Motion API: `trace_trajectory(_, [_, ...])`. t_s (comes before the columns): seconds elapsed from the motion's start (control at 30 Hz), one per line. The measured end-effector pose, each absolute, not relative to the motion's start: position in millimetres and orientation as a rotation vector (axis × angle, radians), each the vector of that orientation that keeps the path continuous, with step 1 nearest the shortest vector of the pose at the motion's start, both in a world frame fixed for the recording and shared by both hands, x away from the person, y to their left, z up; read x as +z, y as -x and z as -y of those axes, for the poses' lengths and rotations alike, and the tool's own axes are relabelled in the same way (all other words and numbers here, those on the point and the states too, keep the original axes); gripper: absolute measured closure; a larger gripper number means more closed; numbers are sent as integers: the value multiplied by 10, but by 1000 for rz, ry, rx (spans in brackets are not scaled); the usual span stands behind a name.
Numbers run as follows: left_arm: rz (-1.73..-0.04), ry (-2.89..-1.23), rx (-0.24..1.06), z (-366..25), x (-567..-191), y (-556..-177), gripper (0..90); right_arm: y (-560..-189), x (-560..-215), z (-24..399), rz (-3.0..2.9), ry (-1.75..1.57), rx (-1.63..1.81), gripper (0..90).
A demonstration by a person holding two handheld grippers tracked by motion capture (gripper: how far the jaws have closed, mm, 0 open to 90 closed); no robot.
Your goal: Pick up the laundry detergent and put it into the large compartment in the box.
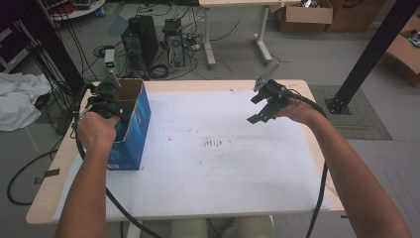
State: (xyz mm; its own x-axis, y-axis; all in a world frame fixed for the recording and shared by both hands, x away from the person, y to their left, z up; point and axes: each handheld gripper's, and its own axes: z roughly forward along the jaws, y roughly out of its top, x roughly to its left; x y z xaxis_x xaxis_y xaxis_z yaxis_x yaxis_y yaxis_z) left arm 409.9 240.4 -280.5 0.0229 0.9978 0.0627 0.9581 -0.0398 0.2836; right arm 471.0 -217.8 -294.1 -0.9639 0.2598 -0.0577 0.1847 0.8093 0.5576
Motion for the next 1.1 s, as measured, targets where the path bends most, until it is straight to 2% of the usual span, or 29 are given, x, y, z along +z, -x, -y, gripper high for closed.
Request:
trace_trajectory(0.67, [-2085, -2100, 308, -2440, -2819, -4120, 371, -4693, -2935, 2184, -2865, -356, 863, 156])
trace_trajectory(0.9, [-2088, -2081, 299, -2465, -2821, -4118, 318, -4693, -2938, 2185, -2868, -354, 859, 156])
trace_trajectory(1.1, [-2079, -2071, 292, -2474, -2790, -4107, 318, -4690, -2942, 2162, -2870, -349, 860, 156])
